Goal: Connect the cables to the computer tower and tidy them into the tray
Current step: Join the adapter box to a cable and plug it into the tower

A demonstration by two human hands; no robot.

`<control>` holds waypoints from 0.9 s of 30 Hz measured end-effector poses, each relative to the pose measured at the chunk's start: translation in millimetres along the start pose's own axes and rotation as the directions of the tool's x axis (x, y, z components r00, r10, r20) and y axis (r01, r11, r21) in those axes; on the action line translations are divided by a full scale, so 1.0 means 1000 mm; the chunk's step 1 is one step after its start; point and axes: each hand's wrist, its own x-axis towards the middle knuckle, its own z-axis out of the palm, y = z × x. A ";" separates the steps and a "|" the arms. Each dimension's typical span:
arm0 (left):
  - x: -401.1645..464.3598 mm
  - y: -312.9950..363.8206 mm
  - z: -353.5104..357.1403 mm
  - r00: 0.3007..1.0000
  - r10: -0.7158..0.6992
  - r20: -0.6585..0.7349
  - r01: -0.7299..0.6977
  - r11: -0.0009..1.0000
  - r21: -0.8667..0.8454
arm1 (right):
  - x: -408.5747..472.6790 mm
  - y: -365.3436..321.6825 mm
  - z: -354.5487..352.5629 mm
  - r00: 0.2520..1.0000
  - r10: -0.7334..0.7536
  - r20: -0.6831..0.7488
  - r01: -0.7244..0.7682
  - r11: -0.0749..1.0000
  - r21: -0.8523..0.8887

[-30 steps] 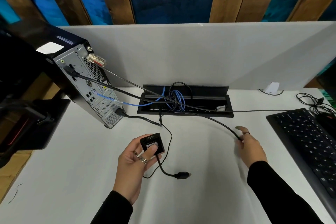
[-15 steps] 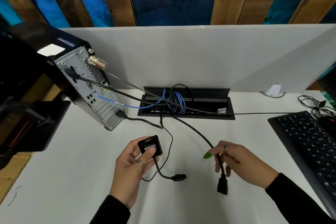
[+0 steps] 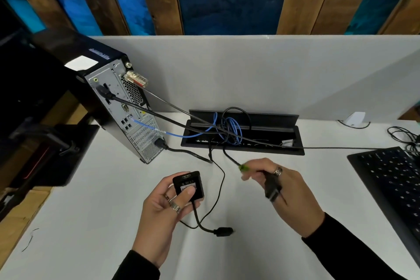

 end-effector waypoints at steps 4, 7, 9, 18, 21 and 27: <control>-0.004 0.012 0.003 0.997 0.046 0.062 -0.051 0.996 0.074 | 0.008 -0.006 0.008 1.000 0.007 -0.011 -0.007 1.000 0.002; -0.007 0.022 0.007 0.992 0.084 0.090 -0.097 0.983 0.153 | 0.017 -0.015 0.013 1.000 -0.002 -0.026 0.004 0.998 0.061; -0.008 0.027 0.010 0.986 0.130 0.102 -0.148 0.970 0.193 | 0.021 -0.021 0.016 0.999 0.026 -0.021 -0.024 0.995 0.092; -0.008 0.041 0.009 0.964 0.233 0.125 -0.259 0.928 0.267 | 0.031 -0.023 0.018 0.980 0.198 0.027 -0.200 0.968 0.151; -0.008 0.041 0.008 0.964 0.239 0.115 -0.262 0.923 0.281 | 0.031 -0.024 0.018 0.977 0.210 0.020 -0.211 0.967 0.142; -0.010 0.043 0.008 0.968 0.229 0.105 -0.250 0.930 0.270 | 0.031 -0.024 0.016 0.978 0.207 0.023 -0.208 0.970 0.124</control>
